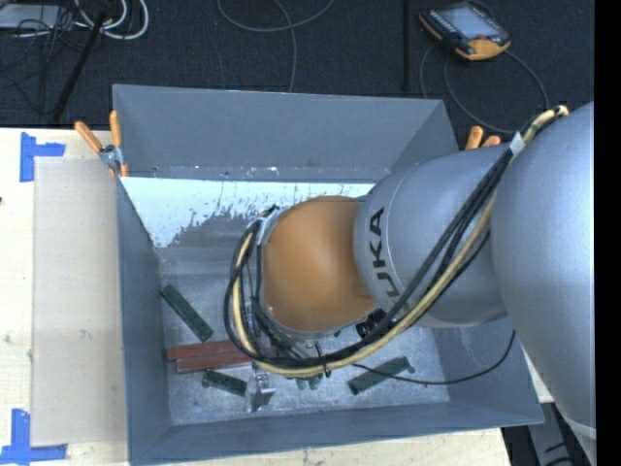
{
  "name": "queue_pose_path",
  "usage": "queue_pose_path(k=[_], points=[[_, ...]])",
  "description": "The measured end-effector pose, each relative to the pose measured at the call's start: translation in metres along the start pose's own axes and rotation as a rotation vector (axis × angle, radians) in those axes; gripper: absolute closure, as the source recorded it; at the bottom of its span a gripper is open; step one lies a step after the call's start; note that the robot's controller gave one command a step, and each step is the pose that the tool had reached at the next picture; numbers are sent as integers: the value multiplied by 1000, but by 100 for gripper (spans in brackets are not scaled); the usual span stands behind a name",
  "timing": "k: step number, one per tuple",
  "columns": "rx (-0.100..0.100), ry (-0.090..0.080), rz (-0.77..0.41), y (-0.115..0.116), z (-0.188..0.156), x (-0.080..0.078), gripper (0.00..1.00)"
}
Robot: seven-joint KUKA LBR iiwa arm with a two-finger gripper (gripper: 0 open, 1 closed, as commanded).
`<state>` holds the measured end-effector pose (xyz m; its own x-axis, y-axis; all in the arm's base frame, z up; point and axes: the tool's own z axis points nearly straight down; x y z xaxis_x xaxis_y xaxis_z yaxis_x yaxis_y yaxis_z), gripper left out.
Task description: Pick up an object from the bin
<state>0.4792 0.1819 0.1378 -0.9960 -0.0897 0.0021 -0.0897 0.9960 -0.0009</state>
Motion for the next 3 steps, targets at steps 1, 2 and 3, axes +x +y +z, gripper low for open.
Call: queue_pose_path(k=[1, 2, 3], points=[[0, 1, 0, -1, -6, 9, 0], [-1, -1, -37, 14, -10, 2, 0], [-5, -17, -84, 13, 63, -5, 0]])
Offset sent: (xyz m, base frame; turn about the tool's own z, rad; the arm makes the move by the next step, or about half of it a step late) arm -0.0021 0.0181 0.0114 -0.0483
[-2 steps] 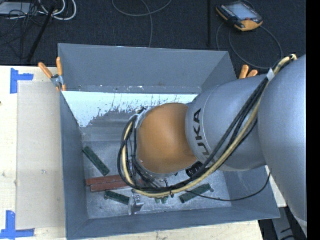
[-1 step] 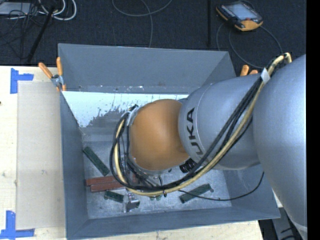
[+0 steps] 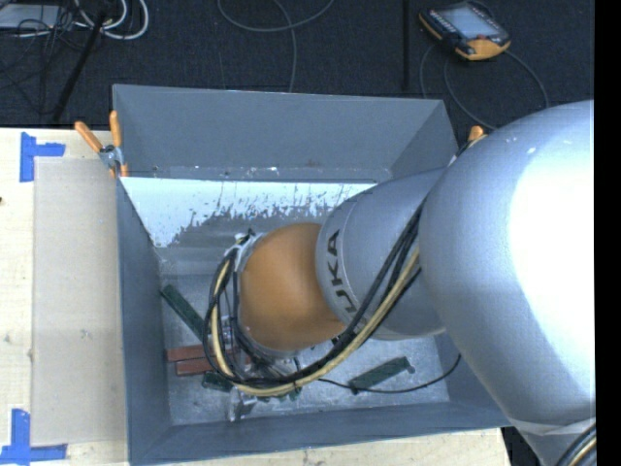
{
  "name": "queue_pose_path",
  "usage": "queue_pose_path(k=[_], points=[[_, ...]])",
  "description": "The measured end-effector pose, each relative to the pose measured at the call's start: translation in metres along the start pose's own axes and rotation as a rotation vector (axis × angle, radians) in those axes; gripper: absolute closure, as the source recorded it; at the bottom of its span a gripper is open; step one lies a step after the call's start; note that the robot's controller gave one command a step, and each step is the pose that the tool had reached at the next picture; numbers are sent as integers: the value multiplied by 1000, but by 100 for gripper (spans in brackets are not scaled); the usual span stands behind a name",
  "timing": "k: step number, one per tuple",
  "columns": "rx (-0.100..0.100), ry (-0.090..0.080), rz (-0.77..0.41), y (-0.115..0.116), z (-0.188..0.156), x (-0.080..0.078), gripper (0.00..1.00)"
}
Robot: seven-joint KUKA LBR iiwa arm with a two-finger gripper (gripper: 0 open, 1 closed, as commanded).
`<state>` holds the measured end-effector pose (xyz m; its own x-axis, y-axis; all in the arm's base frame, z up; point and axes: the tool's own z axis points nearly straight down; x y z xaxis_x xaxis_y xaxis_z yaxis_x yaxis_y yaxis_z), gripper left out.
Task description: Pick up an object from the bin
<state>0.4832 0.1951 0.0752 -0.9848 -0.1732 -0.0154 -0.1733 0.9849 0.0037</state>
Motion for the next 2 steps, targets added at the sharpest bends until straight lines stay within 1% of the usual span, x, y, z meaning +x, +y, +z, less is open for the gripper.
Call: queue_pose_path(k=[1, 2], points=[[1, 8, 4, 0, -7, 2, 100], [1, 8, 4, 0, -7, 2, 100]])
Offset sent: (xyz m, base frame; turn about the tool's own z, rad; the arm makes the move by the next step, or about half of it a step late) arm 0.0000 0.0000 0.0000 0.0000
